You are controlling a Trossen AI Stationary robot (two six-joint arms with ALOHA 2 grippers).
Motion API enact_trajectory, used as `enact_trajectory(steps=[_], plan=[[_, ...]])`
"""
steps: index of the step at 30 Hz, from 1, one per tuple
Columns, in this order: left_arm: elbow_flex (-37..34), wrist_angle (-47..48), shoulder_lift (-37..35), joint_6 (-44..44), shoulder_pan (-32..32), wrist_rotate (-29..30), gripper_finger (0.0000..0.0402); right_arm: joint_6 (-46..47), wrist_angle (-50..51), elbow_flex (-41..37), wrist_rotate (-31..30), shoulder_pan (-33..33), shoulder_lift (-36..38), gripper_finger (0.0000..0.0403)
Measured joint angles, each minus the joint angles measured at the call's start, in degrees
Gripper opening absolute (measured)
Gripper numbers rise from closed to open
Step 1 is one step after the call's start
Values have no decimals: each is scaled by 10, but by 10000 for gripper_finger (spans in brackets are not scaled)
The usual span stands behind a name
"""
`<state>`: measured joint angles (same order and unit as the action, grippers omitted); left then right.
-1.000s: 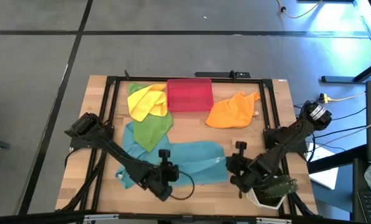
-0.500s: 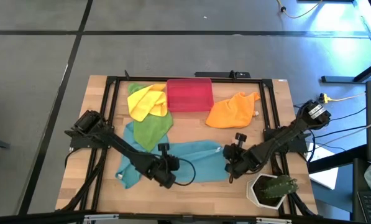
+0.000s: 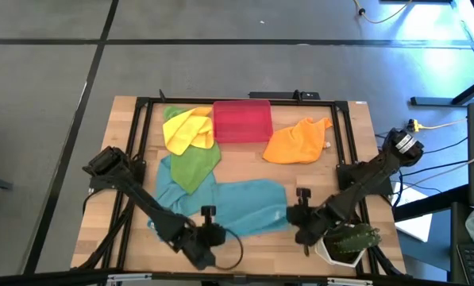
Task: Roll microfiber towels into tight, uniform cylinder then place into a basket
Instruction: Fold the right blue microfiber towel
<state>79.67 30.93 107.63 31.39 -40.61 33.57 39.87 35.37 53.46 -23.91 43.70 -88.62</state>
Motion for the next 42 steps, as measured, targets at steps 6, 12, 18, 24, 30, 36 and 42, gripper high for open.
enact_trajectory(steps=[6, 12, 18, 24, 30, 36, 42], plan=[[11, 22, 0, -26, -10, 41, 0, -14, 1, 42, -20, 36, 0, 3], [-33, 34, 0, -9, 24, 36, 0, 38, 27, 10, -34, 6, 0, 2], [-96, -16, 0, 1, 58, 13, 0, 77, 42, -35, -41, -39, 0, 2], [-131, -55, 0, -4, 83, 17, 0, 97, 35, -69, -56, -80, 0, 1], [-134, -54, 0, -5, 90, 29, 0, 94, 32, -70, -64, -86, 0, 1], [-134, -54, 0, -5, 82, 51, 0, 93, 34, -65, -75, -86, 0, 1], [-134, -58, 0, -5, 63, 92, 0, 80, 49, -52, -116, -82, 0, 0]])
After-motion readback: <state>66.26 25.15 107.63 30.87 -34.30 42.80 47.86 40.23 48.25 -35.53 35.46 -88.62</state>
